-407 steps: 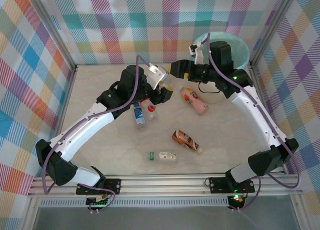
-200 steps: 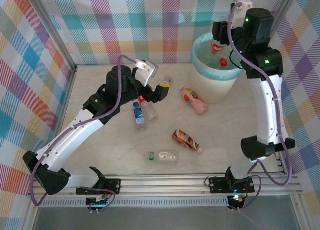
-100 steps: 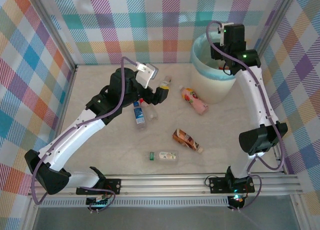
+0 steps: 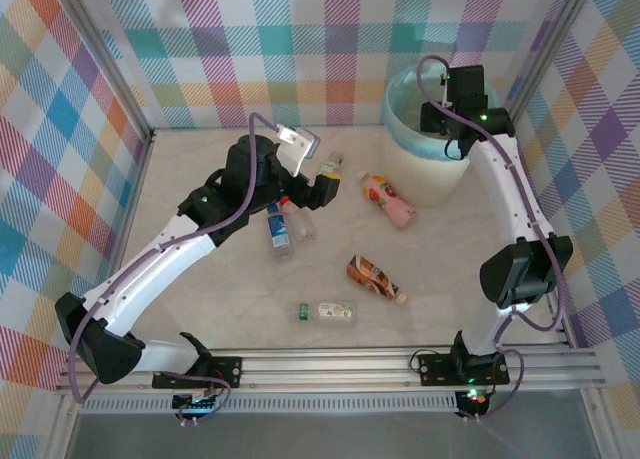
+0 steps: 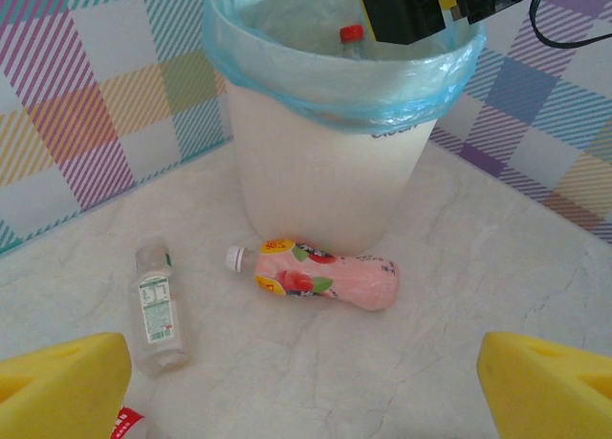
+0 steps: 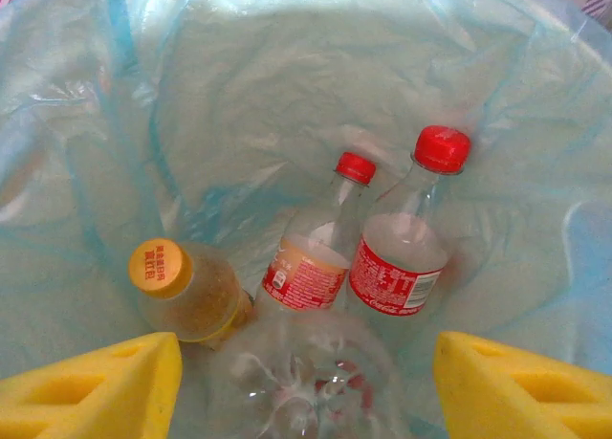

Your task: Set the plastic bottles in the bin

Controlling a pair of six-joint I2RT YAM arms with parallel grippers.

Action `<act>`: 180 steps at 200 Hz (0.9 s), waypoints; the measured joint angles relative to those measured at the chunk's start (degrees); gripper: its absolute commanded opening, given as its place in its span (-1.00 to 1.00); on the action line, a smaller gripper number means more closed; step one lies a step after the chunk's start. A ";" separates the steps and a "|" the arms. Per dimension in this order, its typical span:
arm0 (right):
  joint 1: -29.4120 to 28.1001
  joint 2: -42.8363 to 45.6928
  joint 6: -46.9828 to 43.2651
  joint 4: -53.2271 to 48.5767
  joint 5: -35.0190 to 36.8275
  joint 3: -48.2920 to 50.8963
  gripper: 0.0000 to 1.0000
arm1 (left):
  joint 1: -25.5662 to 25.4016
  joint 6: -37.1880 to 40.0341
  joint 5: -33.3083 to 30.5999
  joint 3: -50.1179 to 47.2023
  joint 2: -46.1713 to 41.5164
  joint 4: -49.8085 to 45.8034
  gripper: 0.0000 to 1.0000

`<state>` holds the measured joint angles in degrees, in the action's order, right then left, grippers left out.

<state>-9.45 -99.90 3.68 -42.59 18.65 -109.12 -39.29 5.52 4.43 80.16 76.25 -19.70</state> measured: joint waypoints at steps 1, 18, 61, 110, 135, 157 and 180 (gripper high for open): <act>0.04 0.00 0.04 0.04 -0.04 0.07 0.43 | 0.02 0.00 0.00 0.00 0.00 0.00 0.87; 0.81 -0.42 0.79 0.81 -0.83 1.64 0.44 | 0.07 0.00 0.00 0.00 0.22 -0.11 0.87; 2.25 -1.64 2.14 3.82 -2.58 2.10 0.48 | 0.22 0.00 0.17 0.02 0.57 -0.72 0.87; 2.32 -1.64 4.57 3.10 -5.68 1.29 0.50 | 0.48 0.02 0.17 0.35 1.18 -1.33 0.87; 2.36 -1.29 6.43 2.27 -8.26 0.55 0.49 | 0.81 0.13 0.17 1.09 2.14 -2.23 0.87; 2.32 0.02 7.41 1.27 -9.62 0.52 0.50 | 1.90 0.02 -0.17 2.29 3.41 -4.15 0.87; 1.88 2.86 8.11 0.92 -10.71 0.52 0.50 | 4.48 -2.45 -0.70 3.30 5.05 -6.14 0.87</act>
<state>-7.57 -97.03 11.79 -41.67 7.94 -108.60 -34.81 3.07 3.73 83.46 81.30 -25.85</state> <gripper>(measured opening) 0.748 0.934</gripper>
